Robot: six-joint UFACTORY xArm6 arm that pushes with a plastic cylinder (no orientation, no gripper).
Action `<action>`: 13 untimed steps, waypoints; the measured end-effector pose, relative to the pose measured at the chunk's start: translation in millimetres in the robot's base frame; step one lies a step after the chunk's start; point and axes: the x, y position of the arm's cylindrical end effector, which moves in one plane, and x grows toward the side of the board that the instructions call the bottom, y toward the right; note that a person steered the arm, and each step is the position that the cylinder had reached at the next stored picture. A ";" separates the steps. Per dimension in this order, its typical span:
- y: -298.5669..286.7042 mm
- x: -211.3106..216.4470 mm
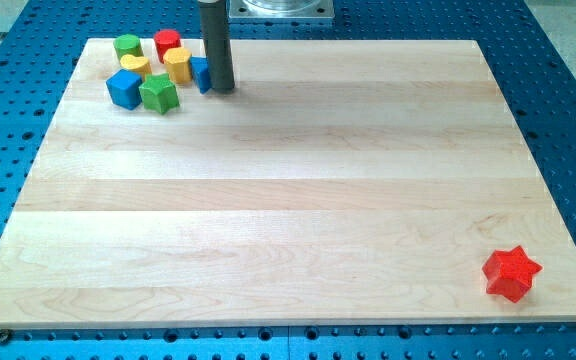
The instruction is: Slide the red star to the center left
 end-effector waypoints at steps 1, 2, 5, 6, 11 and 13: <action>0.2 0.0; 0.2 0.0; 131.4 96.1; 237.7 186.2; 243.8 232.4; 188.8 199.2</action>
